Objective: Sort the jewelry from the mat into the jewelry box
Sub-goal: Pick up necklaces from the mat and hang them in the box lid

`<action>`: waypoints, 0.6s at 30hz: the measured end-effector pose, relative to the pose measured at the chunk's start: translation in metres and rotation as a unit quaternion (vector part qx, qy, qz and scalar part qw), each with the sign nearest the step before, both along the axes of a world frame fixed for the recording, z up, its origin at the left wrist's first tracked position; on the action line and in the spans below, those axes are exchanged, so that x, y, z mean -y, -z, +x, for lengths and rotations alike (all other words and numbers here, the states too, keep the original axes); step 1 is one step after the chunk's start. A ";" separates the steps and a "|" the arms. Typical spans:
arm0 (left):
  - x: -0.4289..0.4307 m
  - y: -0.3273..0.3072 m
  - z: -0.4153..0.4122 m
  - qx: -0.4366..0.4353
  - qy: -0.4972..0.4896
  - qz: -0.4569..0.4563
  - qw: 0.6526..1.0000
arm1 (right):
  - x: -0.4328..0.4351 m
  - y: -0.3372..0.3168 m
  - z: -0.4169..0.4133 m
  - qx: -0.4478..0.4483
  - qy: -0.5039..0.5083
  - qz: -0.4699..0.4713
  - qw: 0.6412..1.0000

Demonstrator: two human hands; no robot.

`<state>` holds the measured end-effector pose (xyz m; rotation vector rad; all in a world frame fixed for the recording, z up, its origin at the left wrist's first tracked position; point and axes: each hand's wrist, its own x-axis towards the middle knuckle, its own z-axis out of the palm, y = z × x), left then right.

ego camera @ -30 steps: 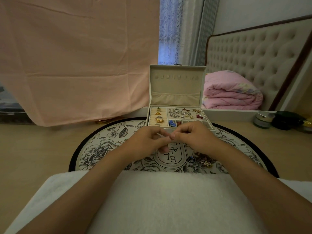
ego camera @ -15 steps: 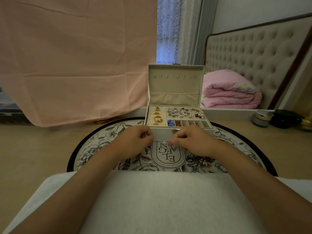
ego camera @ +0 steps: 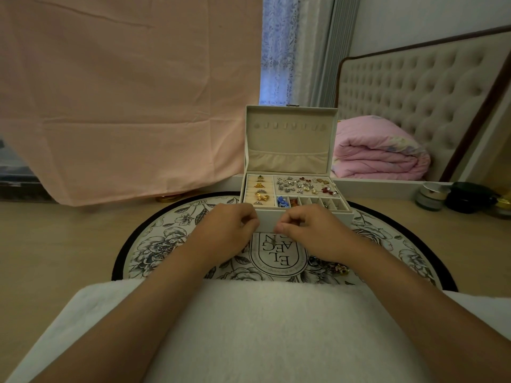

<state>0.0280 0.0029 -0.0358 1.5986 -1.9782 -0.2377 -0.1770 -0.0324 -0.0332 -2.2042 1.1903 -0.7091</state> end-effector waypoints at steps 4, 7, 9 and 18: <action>0.001 0.001 0.000 -0.089 0.010 0.013 0.996 | -0.001 0.001 0.000 0.003 0.012 0.010 1.000; 0.000 0.002 -0.006 -0.296 0.057 0.101 0.948 | -0.001 0.002 0.002 0.018 0.022 -0.001 1.000; -0.004 0.001 -0.011 -0.360 0.093 0.155 0.915 | -0.001 0.002 0.004 0.021 0.024 -0.008 0.999; -0.005 0.001 -0.006 -0.207 0.173 0.248 0.930 | -0.006 0.002 0.015 0.101 0.032 0.066 0.992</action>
